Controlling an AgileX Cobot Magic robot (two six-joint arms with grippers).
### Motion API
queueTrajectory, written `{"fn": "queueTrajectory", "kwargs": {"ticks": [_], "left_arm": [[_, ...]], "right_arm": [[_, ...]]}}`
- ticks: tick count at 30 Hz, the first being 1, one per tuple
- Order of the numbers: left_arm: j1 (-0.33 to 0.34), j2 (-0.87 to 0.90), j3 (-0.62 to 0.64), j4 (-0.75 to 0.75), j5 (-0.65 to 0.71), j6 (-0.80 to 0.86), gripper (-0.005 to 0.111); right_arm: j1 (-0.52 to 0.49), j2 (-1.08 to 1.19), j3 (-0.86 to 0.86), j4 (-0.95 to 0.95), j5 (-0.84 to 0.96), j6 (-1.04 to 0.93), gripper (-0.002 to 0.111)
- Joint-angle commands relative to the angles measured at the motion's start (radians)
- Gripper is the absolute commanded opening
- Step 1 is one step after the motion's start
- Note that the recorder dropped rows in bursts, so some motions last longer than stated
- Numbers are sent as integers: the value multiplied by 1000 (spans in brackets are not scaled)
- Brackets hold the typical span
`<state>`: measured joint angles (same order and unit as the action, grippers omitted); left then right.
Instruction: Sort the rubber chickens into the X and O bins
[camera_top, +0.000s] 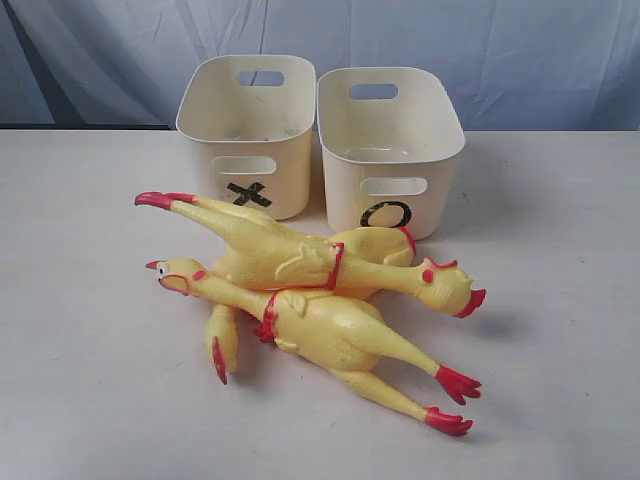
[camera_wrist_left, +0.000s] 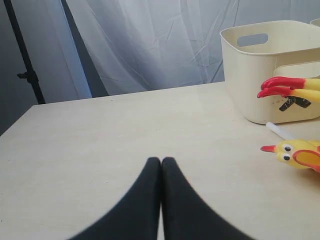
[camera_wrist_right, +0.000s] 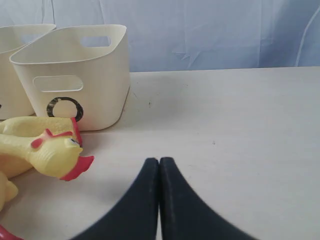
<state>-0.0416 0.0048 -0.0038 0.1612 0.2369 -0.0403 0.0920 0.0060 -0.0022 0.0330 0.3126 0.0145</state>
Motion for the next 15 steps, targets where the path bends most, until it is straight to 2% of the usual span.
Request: {"fn": "queueTrajectory", "kwargs": {"ticks": [1,15], "left_arm": [[-9,-5,4,1,-1,-4,0],[-9,-5,4,1,-1,-4,0]], "right_arm": [[1,-6,2,7,-7,-4,-1],[1,-6,2,7,-7,-4,-1]]}}
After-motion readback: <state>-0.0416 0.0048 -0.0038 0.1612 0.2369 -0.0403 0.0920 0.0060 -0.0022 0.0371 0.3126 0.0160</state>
